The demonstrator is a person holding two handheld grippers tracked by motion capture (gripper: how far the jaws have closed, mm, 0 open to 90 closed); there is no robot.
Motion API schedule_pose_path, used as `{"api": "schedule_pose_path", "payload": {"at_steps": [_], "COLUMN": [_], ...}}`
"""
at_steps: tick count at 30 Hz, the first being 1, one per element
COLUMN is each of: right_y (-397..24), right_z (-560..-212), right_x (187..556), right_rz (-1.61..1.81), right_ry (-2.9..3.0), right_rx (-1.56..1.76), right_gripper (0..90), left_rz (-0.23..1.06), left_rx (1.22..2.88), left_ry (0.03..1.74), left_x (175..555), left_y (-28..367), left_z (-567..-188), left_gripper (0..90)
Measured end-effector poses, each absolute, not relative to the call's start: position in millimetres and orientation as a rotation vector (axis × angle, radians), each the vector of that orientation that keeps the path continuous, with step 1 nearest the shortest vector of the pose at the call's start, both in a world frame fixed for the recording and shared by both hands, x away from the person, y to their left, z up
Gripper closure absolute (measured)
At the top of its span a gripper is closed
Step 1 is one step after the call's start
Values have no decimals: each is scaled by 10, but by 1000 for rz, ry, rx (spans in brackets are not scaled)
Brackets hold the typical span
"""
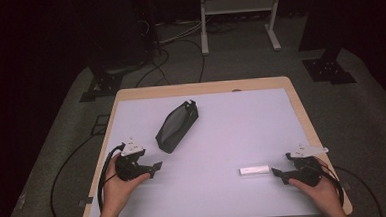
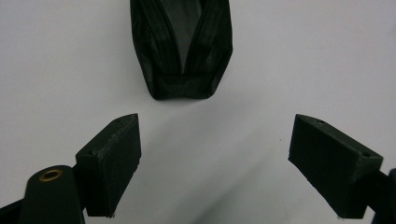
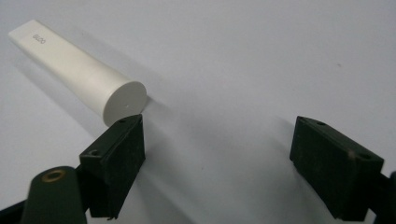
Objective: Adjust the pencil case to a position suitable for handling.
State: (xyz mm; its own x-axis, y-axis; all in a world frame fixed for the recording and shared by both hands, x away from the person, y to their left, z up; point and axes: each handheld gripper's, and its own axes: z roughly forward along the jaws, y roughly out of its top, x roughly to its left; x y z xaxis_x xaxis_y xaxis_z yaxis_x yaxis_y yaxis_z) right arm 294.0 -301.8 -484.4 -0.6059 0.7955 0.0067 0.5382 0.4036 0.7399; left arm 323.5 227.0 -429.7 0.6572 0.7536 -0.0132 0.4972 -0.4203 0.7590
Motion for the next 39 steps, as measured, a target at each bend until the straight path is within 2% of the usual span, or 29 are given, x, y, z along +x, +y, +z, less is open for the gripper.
{"api": "schedule_pose_path", "payload": {"at_steps": [13,39], "right_y": [-3019,-3019], "right_z": [-4844,-4844], "right_x": [2941,2941], "right_rz": [1031,1031], "right_ry": [2319,2318], "right_rx": [1153,1153], "right_gripper": [169,169], "left_rz": [431,465], "left_rx": [2099,2047], "left_ry": [965,936], "left_x": [3434,3825], "left_y": [2193,2065], "left_z": [-4202,-3935], "left_gripper": [239,504]}}
